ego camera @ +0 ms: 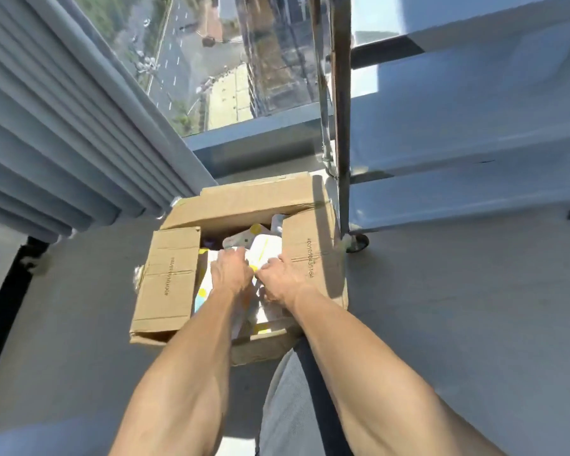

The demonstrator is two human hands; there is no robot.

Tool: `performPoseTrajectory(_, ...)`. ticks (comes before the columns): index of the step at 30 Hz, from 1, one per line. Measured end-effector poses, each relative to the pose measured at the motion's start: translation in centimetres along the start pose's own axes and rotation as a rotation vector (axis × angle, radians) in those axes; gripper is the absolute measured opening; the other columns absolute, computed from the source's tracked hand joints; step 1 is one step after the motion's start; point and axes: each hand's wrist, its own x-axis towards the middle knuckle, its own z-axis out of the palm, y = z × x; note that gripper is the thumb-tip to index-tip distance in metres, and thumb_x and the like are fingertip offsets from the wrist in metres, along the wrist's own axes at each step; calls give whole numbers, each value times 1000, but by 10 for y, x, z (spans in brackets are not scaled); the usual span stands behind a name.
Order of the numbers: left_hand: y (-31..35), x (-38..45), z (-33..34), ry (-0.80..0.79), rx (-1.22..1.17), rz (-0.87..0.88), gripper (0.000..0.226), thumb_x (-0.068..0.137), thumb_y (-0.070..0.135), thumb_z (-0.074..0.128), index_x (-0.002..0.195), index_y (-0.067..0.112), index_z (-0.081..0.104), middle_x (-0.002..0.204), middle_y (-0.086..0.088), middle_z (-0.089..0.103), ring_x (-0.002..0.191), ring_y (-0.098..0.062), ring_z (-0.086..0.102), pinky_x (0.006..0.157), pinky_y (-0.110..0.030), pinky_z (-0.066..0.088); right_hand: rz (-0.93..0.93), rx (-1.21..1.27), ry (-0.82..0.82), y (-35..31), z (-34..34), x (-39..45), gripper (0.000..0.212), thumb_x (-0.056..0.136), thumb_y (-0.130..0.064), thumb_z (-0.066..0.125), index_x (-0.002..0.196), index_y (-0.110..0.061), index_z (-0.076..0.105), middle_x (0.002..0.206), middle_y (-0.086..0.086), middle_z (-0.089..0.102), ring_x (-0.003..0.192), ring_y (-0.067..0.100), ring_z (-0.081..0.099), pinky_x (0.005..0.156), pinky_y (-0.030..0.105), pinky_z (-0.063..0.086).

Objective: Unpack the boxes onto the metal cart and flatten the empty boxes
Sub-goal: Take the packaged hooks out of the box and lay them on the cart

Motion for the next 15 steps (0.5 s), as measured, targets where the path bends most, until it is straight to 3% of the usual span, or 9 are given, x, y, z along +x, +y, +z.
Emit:
performPoseTrajectory(2, -7, -8, 1, 78, -57, -60, 48, 89, 11, 54, 136, 18, 51, 150, -15, 40, 130, -31, 44, 97, -40, 43, 20, -100, -32, -9, 1, 0, 36, 93, -25, 57, 128, -17, 59, 130, 8, 55, 124, 28, 49, 111, 40, 27)
performPoseTrajectory(3, -12, -13, -1, 76, -82, -95, 51, 90, 10, 54, 140, 18, 46, 151, -15, 37, 130, -32, 43, 98, -40, 43, 49, -121, -41, -12, -1, 0, 36, 94, -23, 55, 130, -17, 57, 131, 10, 53, 123, 28, 50, 111, 41, 28)
performPoseTrajectory(7, -34, -33, -1, -157, -186, -150, 39, 91, 12, 51, 129, 7, 51, 125, -17, 60, 112, -35, 58, 90, -39, 49, 142, -286, -34, -29, -16, -15, 35, 97, -23, 49, 131, -20, 56, 130, 8, 56, 123, 25, 51, 110, 43, 30)
performPoseTrajectory(10, -51, -53, 0, -238, -206, -212, 36, 94, 17, 51, 129, 7, 50, 126, -16, 59, 111, -31, 59, 90, -36, 49, 214, -408, -11, -52, -35, -21, 34, 94, -34, 53, 126, -23, 59, 124, 5, 60, 119, 25, 53, 105, 44, 32)
performPoseTrajectory(15, -70, -72, -5, -258, -238, -266, 35, 95, 21, 52, 126, 7, 53, 127, -15, 59, 108, -29, 61, 89, -34, 53, 415, -334, 24, -68, -76, -31, 41, 92, -43, 55, 124, -19, 59, 119, 3, 63, 113, 26, 58, 106, 49, 34)
